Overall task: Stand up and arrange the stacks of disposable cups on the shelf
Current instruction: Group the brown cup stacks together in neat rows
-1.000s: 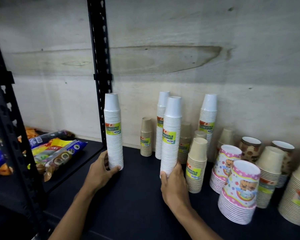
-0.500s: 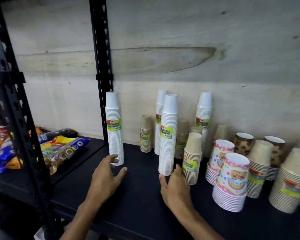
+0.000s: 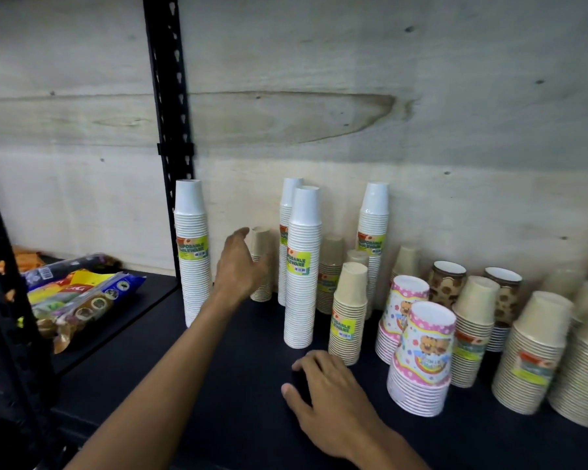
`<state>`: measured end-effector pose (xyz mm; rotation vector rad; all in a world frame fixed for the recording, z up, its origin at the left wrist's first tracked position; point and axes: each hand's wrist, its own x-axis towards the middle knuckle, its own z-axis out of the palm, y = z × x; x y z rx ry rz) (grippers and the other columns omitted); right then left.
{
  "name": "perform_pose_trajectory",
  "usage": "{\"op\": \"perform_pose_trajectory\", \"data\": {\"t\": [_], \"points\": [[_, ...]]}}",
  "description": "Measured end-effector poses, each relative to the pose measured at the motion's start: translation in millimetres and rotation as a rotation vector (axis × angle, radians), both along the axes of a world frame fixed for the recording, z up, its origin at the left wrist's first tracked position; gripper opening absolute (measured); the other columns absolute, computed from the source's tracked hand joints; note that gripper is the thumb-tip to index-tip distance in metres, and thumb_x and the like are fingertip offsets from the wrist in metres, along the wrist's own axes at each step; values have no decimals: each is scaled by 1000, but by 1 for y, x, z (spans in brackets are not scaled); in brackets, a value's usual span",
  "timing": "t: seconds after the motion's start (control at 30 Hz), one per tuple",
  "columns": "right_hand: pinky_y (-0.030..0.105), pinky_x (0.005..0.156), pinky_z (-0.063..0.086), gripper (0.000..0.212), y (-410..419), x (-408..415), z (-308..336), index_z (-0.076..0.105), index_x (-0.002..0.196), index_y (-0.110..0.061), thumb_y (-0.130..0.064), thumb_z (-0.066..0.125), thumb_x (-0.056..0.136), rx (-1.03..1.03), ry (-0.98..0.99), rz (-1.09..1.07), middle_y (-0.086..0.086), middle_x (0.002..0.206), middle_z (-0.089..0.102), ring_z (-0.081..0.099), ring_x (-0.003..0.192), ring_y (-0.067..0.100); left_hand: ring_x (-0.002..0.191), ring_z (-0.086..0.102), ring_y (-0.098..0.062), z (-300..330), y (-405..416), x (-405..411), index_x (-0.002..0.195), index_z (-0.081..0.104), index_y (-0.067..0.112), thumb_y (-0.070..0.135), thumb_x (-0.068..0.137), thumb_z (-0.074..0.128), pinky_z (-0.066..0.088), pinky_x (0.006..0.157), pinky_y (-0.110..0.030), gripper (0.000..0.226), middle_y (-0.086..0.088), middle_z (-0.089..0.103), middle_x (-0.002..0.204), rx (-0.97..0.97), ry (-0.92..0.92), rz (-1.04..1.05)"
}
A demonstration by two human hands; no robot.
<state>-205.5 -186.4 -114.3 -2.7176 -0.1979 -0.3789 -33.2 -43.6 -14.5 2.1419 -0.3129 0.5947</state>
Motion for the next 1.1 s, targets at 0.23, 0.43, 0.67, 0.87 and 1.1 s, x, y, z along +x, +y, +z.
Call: {"op": "perform_pose_trajectory", "data": {"t": [0.23,0.43,0.67,0.87,1.1], "points": [[30,111,31,46,-3,2,0,51,128,-25,-55,40,95,-22,-2,3,-5,129,46,39,123,16,140,36,-30,25,-28,21,151,27,5,27,94,55,32,110,-33,67,-16,31,155,-187,88,99],[31,112,31,45,-6,1,-2,53,129,-24,-53,45,95,21,28,8,-5,130,47,39,126,16,134,44,-30,23,-32,34,151,28,10,27,88,56,40,108,-38,72,-13,41,149,-201,208,88],[30,112,31,44,-7,2,-3,53,129,-24,-52,46,95,48,31,6,-6,132,45,38,127,15,120,54,-33,9,-35,42,146,35,27,43,89,59,46,95,-39,63,-13,53,136,-84,211,71],[29,112,31,43,-9,4,-4,53,128,-25,-52,48,95,63,23,11,-7,131,45,38,126,14,102,61,-32,5,-28,40,138,40,33,28,83,68,48,73,-31,61,-13,60,126,-85,207,71],[28,111,32,41,-9,5,-3,54,127,-25,-51,47,96,57,24,15,-7,130,45,38,126,12,115,58,-38,0,-8,15,146,32,20,27,82,73,50,97,-46,77,-17,59,131,-37,199,104]]}}
